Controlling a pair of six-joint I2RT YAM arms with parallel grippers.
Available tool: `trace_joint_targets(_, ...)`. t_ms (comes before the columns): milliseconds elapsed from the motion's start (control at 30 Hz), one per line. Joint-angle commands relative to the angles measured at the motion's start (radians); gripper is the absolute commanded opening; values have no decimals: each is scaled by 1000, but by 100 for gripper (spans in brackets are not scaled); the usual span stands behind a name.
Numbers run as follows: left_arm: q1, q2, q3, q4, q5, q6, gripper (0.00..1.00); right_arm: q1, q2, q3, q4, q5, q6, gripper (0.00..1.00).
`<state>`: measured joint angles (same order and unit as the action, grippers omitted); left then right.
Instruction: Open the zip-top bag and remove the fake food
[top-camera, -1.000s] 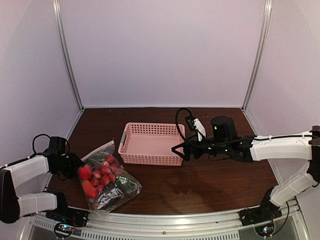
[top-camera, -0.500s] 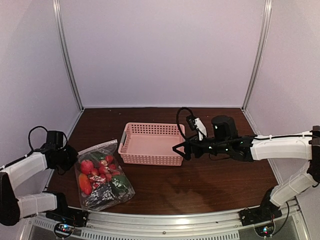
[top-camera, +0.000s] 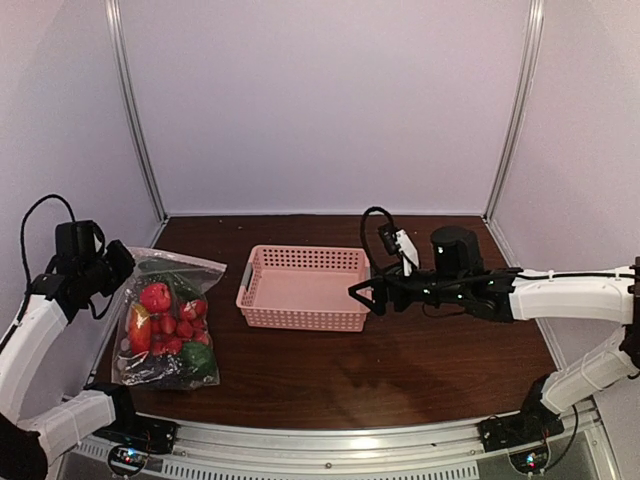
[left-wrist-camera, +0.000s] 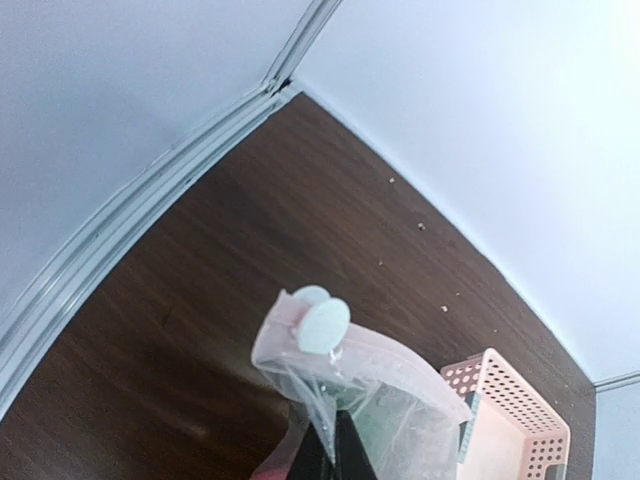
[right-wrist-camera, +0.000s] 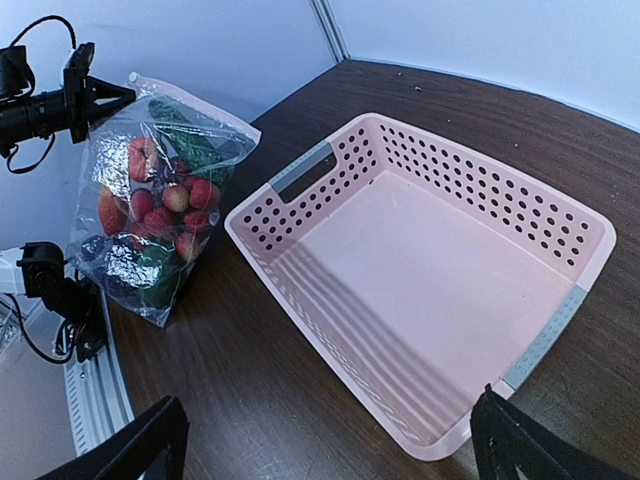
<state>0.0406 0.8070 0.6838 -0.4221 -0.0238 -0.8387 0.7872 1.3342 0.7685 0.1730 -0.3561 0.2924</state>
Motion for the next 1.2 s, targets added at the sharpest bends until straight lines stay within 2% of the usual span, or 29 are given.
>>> trace_joint_targets(0, 8, -57, 74, 12, 124, 127, 0, -7, -25, 26, 22, -12, 8, 100)
trace_joint_targets(300, 9, -107, 158, 96, 402, 180, 0, -7, -79, 22, 46, -38, -3, 100)
trace_joint_targets(467, 3, -103, 182, 161, 570, 145, 0, -7, -117, 26, 43, -50, -16, 100)
trace_joint_targets(667, -37, -115, 155, 274, 662, 101, 0, -6, -143, 63, 3, -57, -33, 100)
trace_joint_targets(900, -224, -55, 183, 332, 603, 73, 0, -8, -138, 137, -47, -130, -56, 100)
trace_joint_targets(1033, -317, -8, 183, 445, 602, 22, 0, -7, -141, 174, -80, -150, -63, 99)
trace_joint_targets(1167, -495, 51, 171, 557, 537, 31, 0, -5, -148, 210, -100, -169, -65, 100)
